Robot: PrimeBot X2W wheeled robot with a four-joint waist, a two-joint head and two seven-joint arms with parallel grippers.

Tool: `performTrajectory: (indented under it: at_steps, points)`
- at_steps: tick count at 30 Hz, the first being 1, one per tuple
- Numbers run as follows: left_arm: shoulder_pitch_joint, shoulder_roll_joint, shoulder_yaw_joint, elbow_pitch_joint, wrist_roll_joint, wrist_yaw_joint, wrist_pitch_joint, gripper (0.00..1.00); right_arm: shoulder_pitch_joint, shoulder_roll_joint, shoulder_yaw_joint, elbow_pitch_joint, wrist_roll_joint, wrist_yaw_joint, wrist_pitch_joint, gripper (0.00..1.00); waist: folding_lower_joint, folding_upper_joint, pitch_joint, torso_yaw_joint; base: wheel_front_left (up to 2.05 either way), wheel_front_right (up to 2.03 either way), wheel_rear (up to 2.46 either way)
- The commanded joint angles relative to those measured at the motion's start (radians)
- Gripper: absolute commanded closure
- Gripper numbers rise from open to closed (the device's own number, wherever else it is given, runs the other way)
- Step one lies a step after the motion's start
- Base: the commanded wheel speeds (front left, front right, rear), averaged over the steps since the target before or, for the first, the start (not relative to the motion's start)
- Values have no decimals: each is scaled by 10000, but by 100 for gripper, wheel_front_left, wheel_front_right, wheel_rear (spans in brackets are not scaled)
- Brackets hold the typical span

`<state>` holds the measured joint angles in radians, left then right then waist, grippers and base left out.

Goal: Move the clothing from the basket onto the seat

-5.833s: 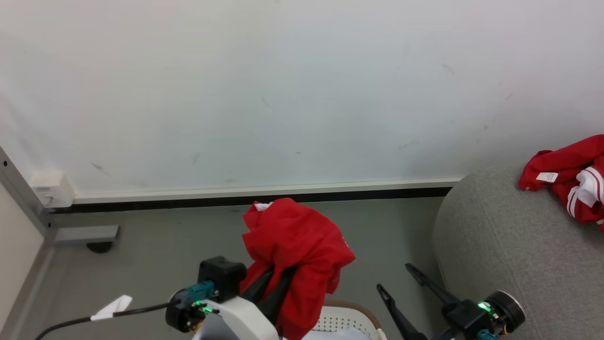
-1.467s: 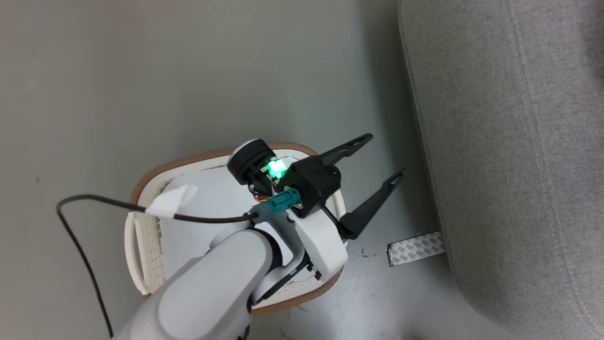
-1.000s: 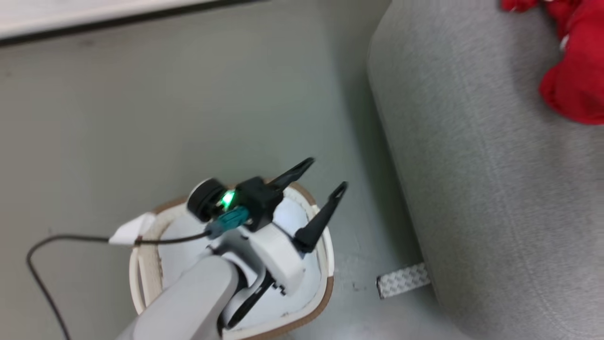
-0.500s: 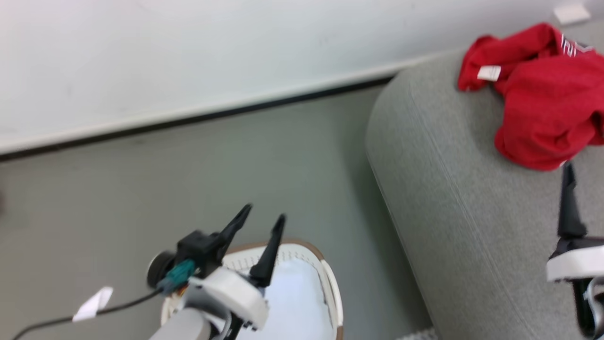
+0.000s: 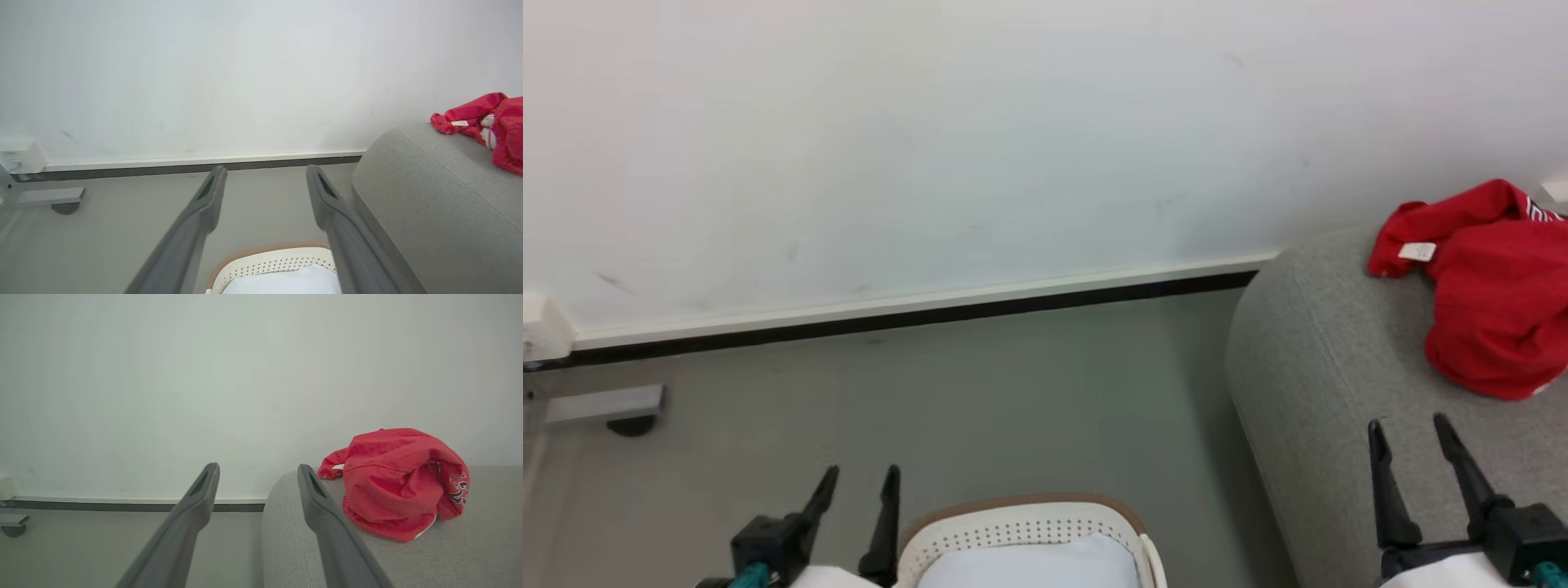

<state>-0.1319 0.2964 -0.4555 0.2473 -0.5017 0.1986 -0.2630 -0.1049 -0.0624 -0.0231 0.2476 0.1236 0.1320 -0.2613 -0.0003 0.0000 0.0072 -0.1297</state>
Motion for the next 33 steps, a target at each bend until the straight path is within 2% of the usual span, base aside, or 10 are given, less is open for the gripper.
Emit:
performTrajectory:
  at_steps: [1,13,33]
  points:
    - [301,-52,244,-115,261,30,-12,0,261,2,91,-19,14,-26,-28,0,3,0,-243,260,0,0,0]
    - [1378,-782,1643,-104,1086,-928,-15,0,983,132,350,277,-60,-26,-27,0,3,0,-689,449,0,0,0]
    - [1507,-1692,3053,284,2257,-1832,-15,0,602,131,843,602,138,-27,-27,0,3,0,-677,570,0,0,0]
